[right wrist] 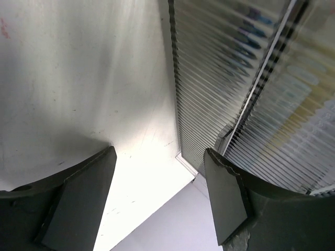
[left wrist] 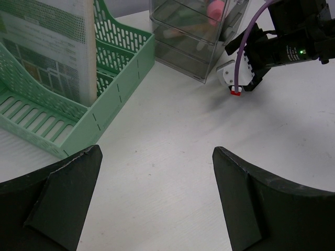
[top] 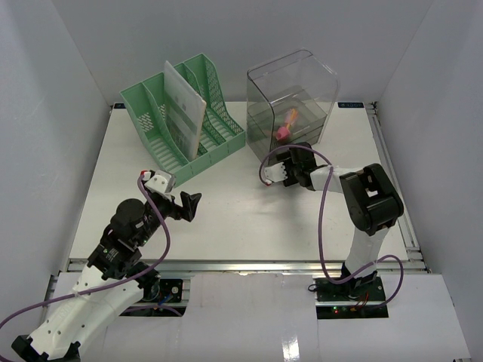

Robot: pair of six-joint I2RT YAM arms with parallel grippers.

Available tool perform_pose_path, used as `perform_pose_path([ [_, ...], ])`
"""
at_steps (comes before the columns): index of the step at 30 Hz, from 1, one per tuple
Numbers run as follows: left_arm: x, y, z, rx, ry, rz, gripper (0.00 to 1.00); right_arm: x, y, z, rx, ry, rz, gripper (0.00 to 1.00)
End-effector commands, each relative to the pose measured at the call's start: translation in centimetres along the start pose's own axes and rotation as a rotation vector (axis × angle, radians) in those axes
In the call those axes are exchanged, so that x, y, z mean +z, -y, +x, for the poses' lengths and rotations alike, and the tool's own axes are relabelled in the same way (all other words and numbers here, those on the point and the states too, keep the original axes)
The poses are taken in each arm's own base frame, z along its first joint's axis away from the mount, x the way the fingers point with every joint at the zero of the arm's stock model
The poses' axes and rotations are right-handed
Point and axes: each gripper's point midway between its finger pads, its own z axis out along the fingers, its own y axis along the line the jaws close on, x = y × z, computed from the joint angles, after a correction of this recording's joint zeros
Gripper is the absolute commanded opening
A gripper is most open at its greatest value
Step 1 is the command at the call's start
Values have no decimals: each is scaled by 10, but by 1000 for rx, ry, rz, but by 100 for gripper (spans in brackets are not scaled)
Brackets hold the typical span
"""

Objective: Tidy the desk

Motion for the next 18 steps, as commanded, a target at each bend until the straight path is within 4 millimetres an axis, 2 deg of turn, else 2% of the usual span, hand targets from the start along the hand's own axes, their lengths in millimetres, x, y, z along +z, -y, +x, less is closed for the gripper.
perform_pose_path([
  [1,-2,-3,0,9,11,-14,98,-22,-5,-15,34,94,-72,74],
  [3,-2,-2,0,9,11,-8,98,-38,-3,-26,132,163,-100,76],
  [4,-2,-1,0,9,11,-3,98,-48,-4,-34,187,211,-129,86],
  [5,-1,-1,0,9,9,0,98,-60,-6,-40,234,245,-159,90],
  [6,-1,0,1,9,7,2,98,-75,-7,-45,269,282,-181,90],
  [9,-2,1,0,7,10,11,98,-122,4,-79,372,495,-167,90],
  [12,-2,2,0,7,10,19,98,-159,13,-108,574,665,-196,90],
  [15,-3,6,-1,5,16,40,98,-191,31,-112,766,698,-212,90],
  [18,-4,10,-3,2,22,62,98,-202,43,-105,973,646,-227,90],
])
